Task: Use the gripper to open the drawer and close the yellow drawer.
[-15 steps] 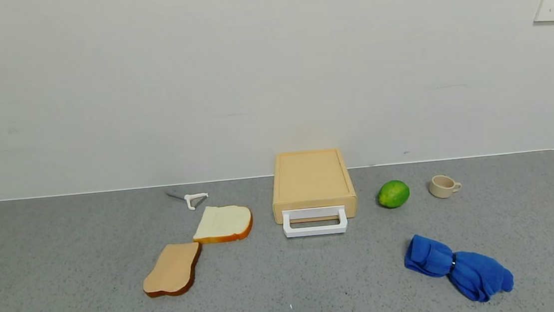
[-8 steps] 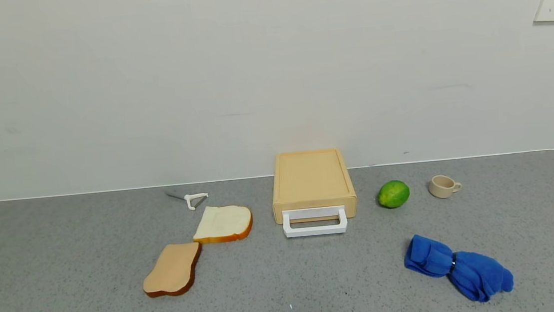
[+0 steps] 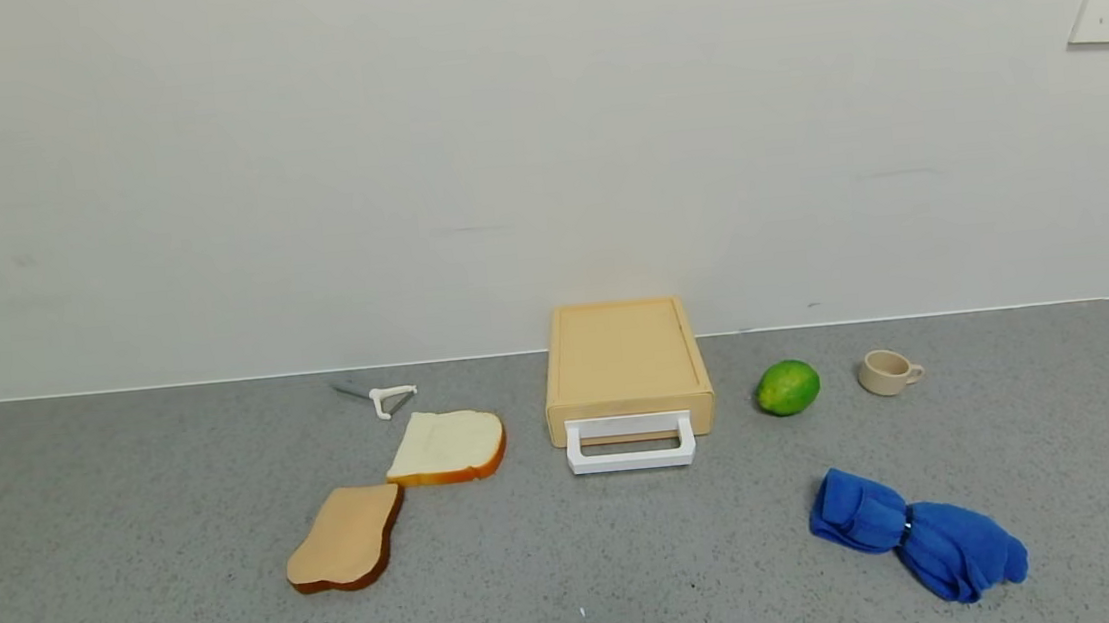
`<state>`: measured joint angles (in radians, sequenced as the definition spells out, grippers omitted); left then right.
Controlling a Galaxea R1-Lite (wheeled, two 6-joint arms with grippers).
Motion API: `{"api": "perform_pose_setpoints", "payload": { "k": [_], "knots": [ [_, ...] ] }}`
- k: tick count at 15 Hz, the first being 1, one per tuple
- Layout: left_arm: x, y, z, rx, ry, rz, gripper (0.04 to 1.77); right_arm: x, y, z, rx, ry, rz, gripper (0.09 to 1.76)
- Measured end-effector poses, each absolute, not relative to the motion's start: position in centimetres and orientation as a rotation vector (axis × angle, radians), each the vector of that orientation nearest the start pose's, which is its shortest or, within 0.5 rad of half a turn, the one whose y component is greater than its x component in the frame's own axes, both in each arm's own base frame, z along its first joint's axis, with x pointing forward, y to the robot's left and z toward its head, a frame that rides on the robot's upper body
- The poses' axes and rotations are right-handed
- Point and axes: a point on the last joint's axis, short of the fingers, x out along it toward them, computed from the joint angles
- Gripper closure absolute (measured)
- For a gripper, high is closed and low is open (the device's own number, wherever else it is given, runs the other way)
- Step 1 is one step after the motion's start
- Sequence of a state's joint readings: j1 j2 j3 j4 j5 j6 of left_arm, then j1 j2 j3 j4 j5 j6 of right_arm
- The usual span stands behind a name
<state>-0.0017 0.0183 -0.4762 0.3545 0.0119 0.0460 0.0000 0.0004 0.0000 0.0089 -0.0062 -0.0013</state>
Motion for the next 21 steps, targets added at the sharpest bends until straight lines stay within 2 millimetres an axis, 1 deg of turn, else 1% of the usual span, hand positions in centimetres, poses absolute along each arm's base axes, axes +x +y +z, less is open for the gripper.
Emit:
{"api": "perform_pose_setpoints", "payload": {
  "k": [2,5,6,8,9,11,21],
  "knots": [
    [-5.7,0.0,14.4,0.044,-0.153,0.004,0.09,-2.3,0.0,7.5,-0.001,0.009,-0.006,0.14],
    [-3.5,0.0,10.9,0.045,-0.110,-0.018,0.09,-2.3,0.0,7.5,-0.001,0.009,-0.006,0.14],
    [-3.0,0.0,9.9,0.046,-0.088,-0.024,0.09,-2.3,0.0,7.5,-0.001,0.009,-0.006,0.14],
    [-2.5,-0.1,8.8,0.041,-0.083,-0.025,0.09,-2.3,0.0,7.5,-0.001,0.009,-0.006,0.14],
    [-2.4,0.0,8.0,0.036,-0.030,-0.024,0.09,-2.3,0.0,7.5,-0.002,0.009,-0.006,0.14],
    [-2.3,0.0,7.6,0.021,-0.004,-0.020,0.09,-2.3,0.0,7.5,-0.001,0.009,-0.006,0.14],
    [-2.3,0.0,7.5,0.021,-0.001,-0.020,0.09,-2.3,0.0,7.5,-0.001,0.009,-0.006,0.14]
  ]
}}
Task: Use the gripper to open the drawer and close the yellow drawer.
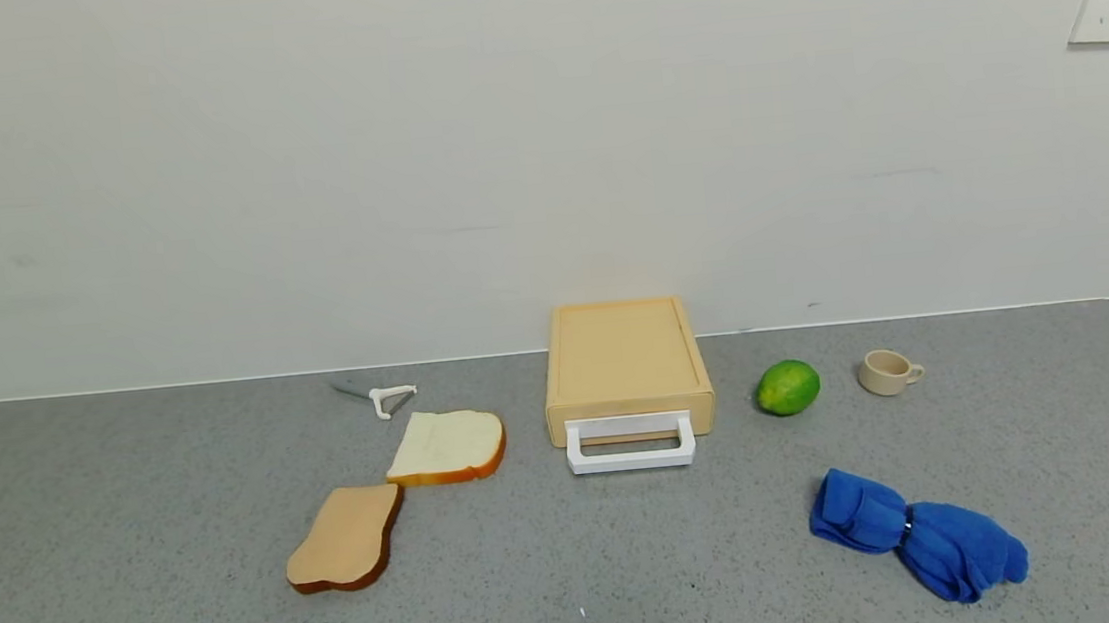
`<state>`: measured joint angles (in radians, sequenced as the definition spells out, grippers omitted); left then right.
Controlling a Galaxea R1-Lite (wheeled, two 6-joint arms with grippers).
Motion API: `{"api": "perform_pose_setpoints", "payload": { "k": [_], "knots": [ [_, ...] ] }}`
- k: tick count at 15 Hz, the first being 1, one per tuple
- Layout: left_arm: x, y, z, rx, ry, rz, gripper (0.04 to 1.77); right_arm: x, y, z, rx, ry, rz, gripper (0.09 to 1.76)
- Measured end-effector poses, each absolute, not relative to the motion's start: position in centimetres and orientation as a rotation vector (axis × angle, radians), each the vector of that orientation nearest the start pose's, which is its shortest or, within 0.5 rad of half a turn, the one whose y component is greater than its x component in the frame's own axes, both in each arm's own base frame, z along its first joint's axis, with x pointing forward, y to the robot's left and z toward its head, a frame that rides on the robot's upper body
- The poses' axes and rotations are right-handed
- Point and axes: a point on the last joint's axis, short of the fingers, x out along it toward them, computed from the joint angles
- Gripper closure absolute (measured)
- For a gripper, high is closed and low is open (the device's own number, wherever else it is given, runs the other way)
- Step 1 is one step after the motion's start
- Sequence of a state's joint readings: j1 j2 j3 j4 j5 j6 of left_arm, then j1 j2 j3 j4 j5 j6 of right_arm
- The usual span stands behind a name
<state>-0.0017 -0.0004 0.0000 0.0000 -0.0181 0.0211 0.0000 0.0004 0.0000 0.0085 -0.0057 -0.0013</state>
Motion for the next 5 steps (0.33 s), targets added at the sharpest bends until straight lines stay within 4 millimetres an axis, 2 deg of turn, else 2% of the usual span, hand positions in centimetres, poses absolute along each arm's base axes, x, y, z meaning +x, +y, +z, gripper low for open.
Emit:
{"api": "perform_pose_setpoints", "payload": {
  "k": [5],
  "knots": [
    [-2.28,-0.04,7.55,0.021,-0.001,-0.019,0.09,-2.28,-0.01,7.46,-0.001,0.009,-0.008,0.14]
  ]
}}
